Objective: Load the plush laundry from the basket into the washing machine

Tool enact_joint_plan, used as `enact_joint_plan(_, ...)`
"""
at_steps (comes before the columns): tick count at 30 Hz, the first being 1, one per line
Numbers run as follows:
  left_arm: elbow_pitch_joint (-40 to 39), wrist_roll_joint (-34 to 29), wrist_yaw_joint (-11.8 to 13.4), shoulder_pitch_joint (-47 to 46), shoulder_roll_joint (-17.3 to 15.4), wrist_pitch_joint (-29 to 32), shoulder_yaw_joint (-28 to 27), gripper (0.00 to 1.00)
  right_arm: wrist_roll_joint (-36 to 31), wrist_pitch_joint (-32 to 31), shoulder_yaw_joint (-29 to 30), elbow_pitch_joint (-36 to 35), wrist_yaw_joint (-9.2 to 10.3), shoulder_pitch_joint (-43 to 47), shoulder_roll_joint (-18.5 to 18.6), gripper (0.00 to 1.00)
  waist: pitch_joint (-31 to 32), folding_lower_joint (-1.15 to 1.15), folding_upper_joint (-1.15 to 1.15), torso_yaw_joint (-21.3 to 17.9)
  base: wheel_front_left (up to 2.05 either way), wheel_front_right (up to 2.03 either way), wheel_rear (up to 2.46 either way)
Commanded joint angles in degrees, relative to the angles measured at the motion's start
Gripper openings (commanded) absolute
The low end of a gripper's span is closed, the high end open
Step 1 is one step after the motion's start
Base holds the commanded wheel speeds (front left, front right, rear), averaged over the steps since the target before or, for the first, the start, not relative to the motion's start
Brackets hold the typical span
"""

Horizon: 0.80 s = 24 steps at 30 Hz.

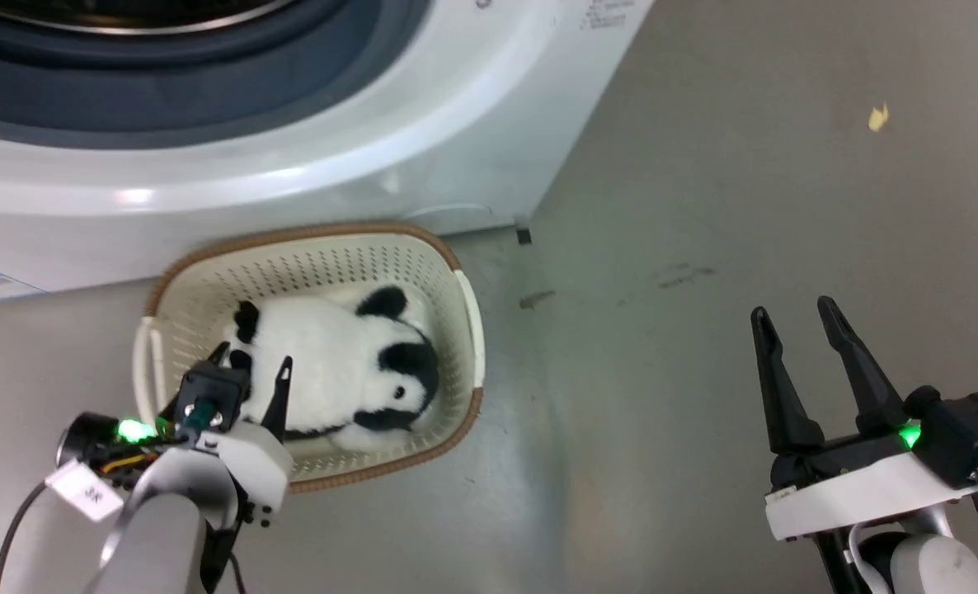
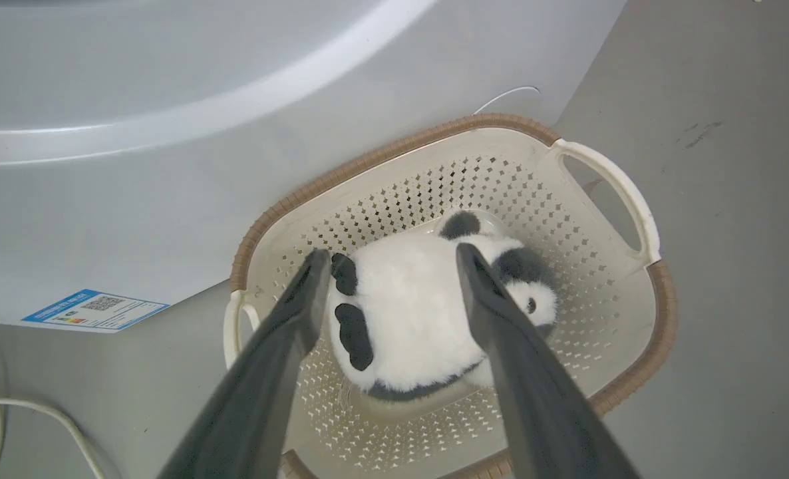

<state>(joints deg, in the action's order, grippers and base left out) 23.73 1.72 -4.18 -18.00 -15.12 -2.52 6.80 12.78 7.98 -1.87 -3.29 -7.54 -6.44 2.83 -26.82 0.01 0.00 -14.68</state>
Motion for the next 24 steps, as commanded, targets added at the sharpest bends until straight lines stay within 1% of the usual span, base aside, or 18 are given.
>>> enact_joint_plan(1, 1.4, 0.1, -0.2, -1.9, -1.0, 0.6, 0.7, 1.0, 0.9, 0.6, -0.3, -0.4, 0.03, -1.2, 0.0, 1.0, -1.9, -0.01, 0.0, -1.4, 0.0, 0.0, 0.0)
enact_joint_plan(12, 9.7, 2.2, -0.8, -7.5, -5.5, 4.4, 5.0, 1.0, 2.7, 2.0, -1.4, -0.7, 0.04, -2.5, 0.0, 1.0, -7.5, -0.01, 0.0, -4.2, 0.0, 0.0, 0.0)
enact_joint_plan(19, 12.9, 3.4, -1.2, -12.0, -9.5, 6.3, 13.4, 1.0, 4.1, 2.8, -0.7, -0.6, 0.04, -2.6, 0.0, 1.0, -11.0, -0.01, 0.0, -5.7, 0.0, 0.0, 0.0)
enact_joint_plan(20, 14.9, 4.5, -1.4, -14.7, -10.8, 7.6, 14.6, 1.0, 4.8, 3.2, -0.6, -0.7, 0.04, -2.9, 0.0, 1.0, -12.6, -0.01, 0.0, -6.2, 0.0, 0.0, 0.0)
enact_joint_plan(24, 17.9, 5.6, -1.6, -18.3, -11.4, 9.7, 15.3, 1.0, 5.7, 3.6, -0.8, -1.1, 0.04, -3.2, 0.0, 1.0, -14.8, -0.01, 0.0, -6.9, 0.0, 0.0, 0.0)
